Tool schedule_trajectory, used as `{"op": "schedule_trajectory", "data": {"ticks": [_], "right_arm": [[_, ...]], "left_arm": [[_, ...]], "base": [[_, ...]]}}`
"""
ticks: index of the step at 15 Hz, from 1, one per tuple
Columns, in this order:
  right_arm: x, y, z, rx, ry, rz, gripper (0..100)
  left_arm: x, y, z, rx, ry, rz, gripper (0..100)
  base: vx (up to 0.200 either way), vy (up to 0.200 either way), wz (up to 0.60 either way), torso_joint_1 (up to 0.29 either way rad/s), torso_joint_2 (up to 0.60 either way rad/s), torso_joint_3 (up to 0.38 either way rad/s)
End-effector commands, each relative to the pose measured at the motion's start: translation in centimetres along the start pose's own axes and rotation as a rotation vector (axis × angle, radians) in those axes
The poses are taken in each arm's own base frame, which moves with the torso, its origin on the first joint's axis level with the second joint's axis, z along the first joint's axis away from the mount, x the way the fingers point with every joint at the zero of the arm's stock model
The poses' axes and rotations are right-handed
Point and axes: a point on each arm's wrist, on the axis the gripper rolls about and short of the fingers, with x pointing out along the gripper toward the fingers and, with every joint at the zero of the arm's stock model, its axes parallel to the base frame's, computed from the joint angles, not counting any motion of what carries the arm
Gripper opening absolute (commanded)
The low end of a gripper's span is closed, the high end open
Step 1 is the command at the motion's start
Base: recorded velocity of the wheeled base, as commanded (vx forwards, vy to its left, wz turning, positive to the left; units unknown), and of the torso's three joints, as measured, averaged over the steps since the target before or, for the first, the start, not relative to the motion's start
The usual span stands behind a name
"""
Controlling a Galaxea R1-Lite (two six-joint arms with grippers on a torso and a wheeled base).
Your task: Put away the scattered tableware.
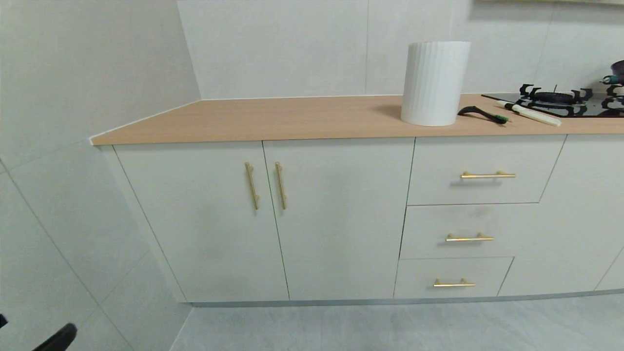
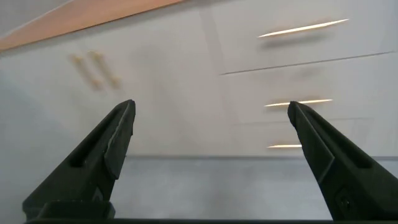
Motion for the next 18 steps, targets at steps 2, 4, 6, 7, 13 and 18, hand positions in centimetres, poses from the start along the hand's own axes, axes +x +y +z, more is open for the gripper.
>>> {"op": "schedule_trajectory", "data": {"ticks": [2,4,6,7,13,18], "right_arm": [[-7.4,-2.4,-5.3,-0.086,-0.148,-0.179,100],[-9.0,-2.5,-7.0,-0.145,-0.166,-0.244,100],[-8.6,-2.8,-7.5,-0.162,-0.14,-0.295,100],[-8.6,-2.9,-7.7,-0.162,-0.145,-0.358,100],[-7.4,-3.8,-12.7,-0.224,-0.096,-0.452,100],[-6.4,-3.8,-13.6,-0.235,-0.144,-0.286,100]], "left_arm": [[-4.9,1.1,-3.0,0.018,-0.19,0.114,100],[-5.8,1.0,-3.5,0.02,-0.246,0.18,100],[-5.9,1.1,-3.4,-0.004,-0.26,0.256,100],[-5.9,1.0,-3.5,-0.004,-0.26,0.295,100],[-4.4,1.1,-8.1,0.092,-0.186,0.396,100],[-2.6,1.1,-10.1,0.103,-0.207,0.231,100]], "base": [[0.0,0.0,0.0,0.0,0.0,0.0],[0.0,0.0,0.0,0.0,0.0,0.0],[0.0,0.0,0.0,0.0,0.0,0.0],[0.0,0.0,0.0,0.0,0.0,0.0],[0.0,0.0,0.0,0.0,0.0,0.0],[0.0,0.0,0.0,0.0,0.0,0.0]]}}
